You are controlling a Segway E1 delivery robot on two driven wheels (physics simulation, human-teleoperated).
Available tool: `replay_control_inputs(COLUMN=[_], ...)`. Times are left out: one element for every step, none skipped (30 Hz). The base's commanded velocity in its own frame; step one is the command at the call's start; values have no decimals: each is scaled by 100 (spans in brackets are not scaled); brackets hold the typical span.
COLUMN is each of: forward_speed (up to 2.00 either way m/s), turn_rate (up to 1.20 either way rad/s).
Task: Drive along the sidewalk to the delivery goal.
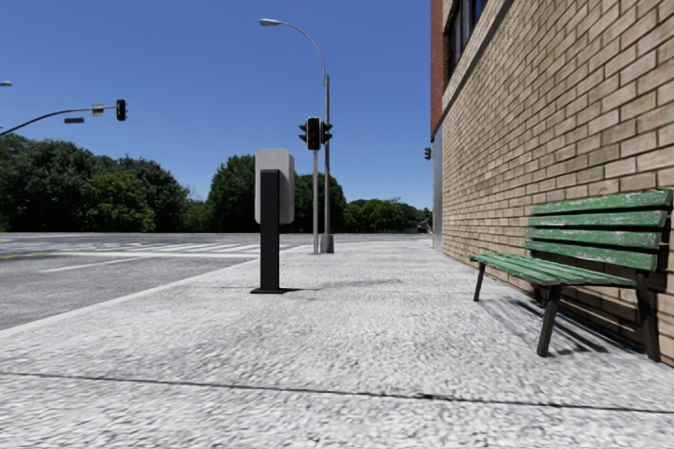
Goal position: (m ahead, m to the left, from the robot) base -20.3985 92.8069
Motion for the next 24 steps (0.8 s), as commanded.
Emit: replay_control_inputs(forward_speed=[200, 200, 200, 200, 200, 200, 200, 200, 200, 200, 200, 200, 200, 200, 200, 200, 200, 200, 200, 200, 200, 200, 200, 200], turn_rate=[-1, -1, -1, -1, -1, -1, -1, -5, -16, -16, -45, -72, -88, -92, -78, -78, -50, -39, -31, -21, -19, -21, -120, -120])
